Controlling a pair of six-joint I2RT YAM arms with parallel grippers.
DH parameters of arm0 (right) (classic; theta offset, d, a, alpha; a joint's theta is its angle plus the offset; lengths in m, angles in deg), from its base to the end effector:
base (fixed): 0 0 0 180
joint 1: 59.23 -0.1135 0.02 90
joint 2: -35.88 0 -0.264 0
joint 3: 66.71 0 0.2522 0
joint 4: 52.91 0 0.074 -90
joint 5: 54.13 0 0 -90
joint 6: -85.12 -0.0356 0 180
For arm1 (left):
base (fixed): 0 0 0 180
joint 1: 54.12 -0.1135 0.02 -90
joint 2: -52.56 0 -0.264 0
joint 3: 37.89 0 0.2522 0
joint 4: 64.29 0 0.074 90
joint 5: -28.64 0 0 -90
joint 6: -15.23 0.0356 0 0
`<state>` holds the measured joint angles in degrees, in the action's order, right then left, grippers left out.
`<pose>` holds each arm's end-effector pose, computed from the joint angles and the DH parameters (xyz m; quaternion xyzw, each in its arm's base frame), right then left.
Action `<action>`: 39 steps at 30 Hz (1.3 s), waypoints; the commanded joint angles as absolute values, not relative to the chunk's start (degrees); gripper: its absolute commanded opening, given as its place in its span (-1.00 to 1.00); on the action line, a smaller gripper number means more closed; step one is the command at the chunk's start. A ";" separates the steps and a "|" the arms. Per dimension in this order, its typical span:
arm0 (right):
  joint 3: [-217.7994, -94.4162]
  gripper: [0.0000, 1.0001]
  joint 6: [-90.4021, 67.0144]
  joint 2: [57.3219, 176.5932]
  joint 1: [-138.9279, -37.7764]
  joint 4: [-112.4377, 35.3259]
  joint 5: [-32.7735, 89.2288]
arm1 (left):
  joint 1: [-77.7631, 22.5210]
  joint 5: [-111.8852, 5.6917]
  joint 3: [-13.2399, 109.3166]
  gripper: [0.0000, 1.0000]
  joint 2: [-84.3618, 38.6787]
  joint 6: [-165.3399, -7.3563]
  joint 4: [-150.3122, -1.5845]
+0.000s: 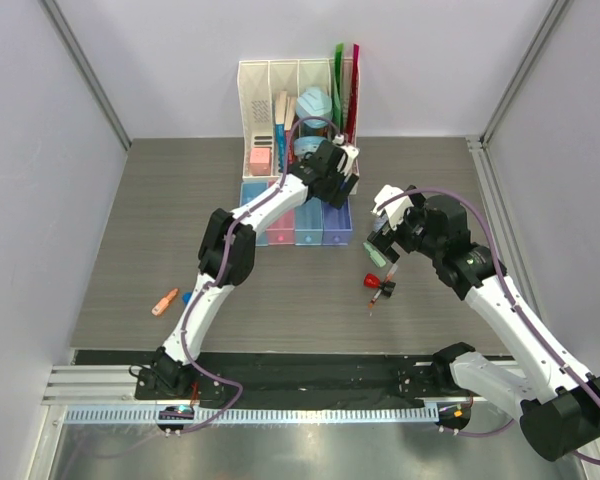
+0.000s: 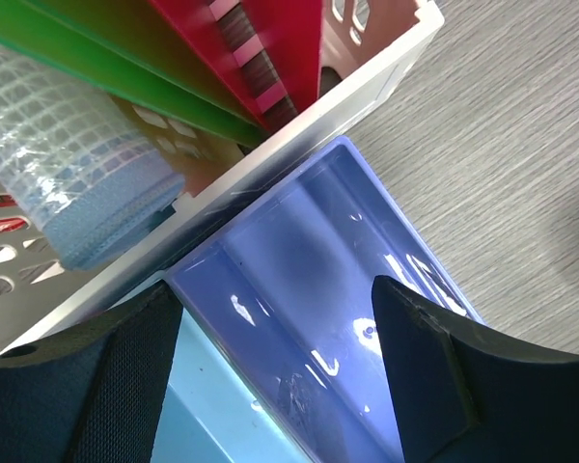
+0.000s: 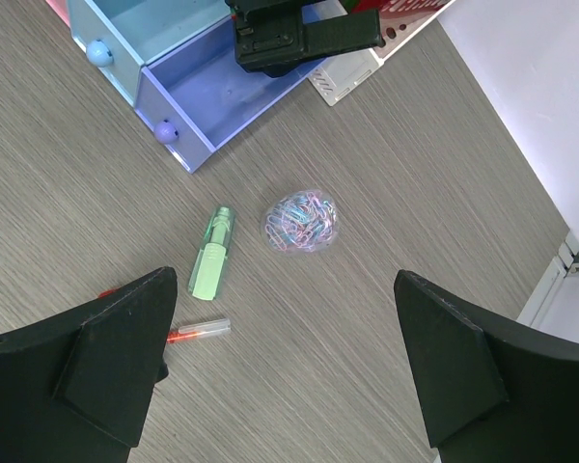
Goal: Sort the stationery into containers
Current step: Move the storage box to the center of the board, then pick up the stationery from the center of the board.
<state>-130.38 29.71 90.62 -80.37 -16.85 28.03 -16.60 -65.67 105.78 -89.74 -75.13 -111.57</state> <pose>0.1978 0.0817 0.3184 -0.4294 0.7359 -0.0030 0.5236 0.4436 -0.3372 0.2023 0.2817 0.8825 -0.0888 0.3661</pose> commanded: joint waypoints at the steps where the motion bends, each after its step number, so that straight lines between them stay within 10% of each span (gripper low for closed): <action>1: -131.10 0.99 29.84 90.11 -80.14 -18.85 28.40 | -16.41 -65.40 104.28 0.58 -87.54 -75.91 -108.37; 28: -130.66 0.99 32.03 87.99 -80.14 -11.13 23.75 | -15.80 -76.20 70.02 0.75 -52.04 -70.11 -103.88; 39: -124.43 0.99 32.21 91.68 -81.72 -7.51 18.38 | -32.13 -69.36 43.82 1.00 -32.27 -68.45 -114.96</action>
<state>-127.08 31.65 90.97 -80.48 -8.58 20.43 -27.05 -72.63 49.23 -36.82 -70.87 -109.17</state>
